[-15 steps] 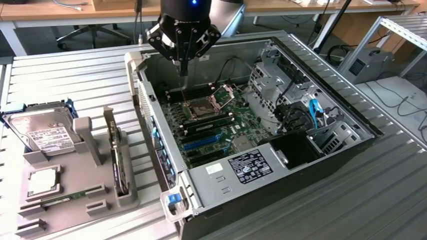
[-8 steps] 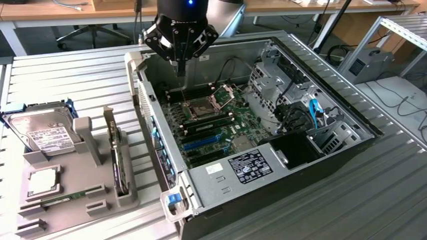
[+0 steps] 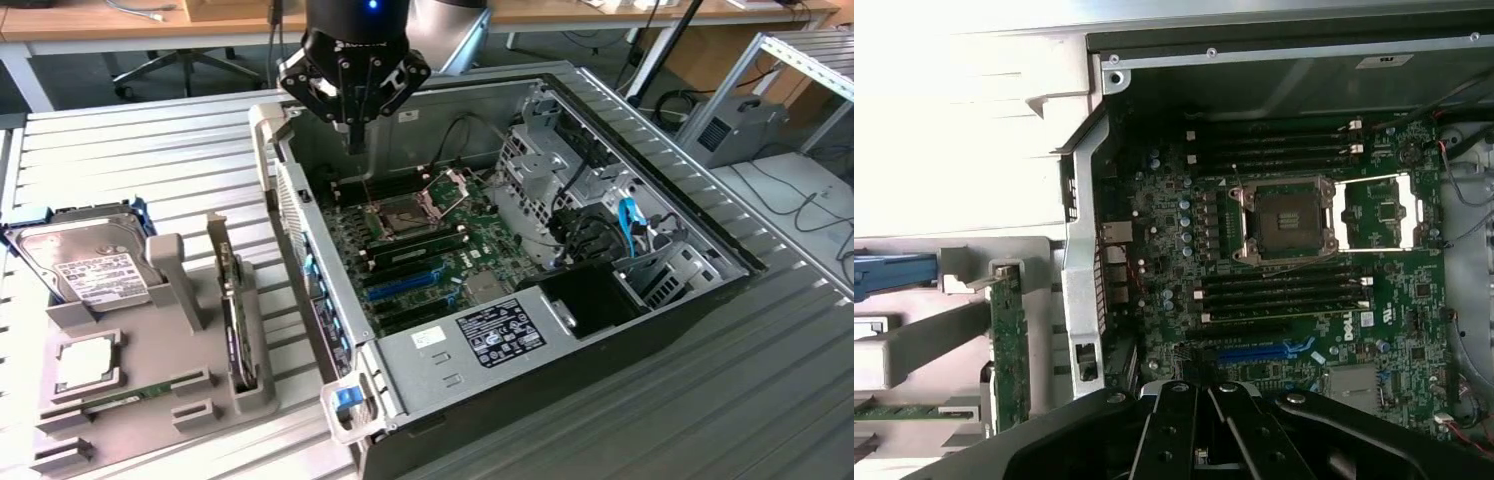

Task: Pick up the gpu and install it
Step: 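Reach for the gpu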

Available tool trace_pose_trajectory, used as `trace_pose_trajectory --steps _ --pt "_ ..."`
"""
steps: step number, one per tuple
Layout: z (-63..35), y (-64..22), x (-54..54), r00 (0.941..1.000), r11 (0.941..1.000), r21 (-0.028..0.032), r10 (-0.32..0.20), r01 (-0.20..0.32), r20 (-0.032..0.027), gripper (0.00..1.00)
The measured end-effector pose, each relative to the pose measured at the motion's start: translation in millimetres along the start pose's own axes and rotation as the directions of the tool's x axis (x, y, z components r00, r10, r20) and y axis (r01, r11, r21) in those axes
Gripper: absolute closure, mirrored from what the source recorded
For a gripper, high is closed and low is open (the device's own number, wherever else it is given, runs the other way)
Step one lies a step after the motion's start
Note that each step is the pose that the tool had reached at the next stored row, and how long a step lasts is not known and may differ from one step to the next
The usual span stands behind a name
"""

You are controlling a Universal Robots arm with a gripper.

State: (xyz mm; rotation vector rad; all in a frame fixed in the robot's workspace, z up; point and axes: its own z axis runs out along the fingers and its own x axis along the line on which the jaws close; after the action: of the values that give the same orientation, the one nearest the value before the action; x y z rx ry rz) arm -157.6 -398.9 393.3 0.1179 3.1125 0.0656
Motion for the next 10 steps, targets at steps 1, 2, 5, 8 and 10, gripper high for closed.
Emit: trace_pose_trajectory --steps 1,2,5,8,10 --pt "0.0 0.0 0.6 1.0 1.0 0.0 0.0 0.0 0.0 0.89" --pt "0.0 -0.1 1.4 1.0 1.0 0.0 0.0 0.0 0.0 0.89" --pt "-0.1 -0.3 3.8 1.0 1.0 0.0001 0.0 0.0 0.0 0.89" --pt "-0.2 -0.5 6.3 1.0 1.0 0.0001 0.0 0.0 0.0 0.89" --pt "-0.2 -0.6 8.0 1.0 1.0 0.0 0.0 0.0 0.0 0.89"
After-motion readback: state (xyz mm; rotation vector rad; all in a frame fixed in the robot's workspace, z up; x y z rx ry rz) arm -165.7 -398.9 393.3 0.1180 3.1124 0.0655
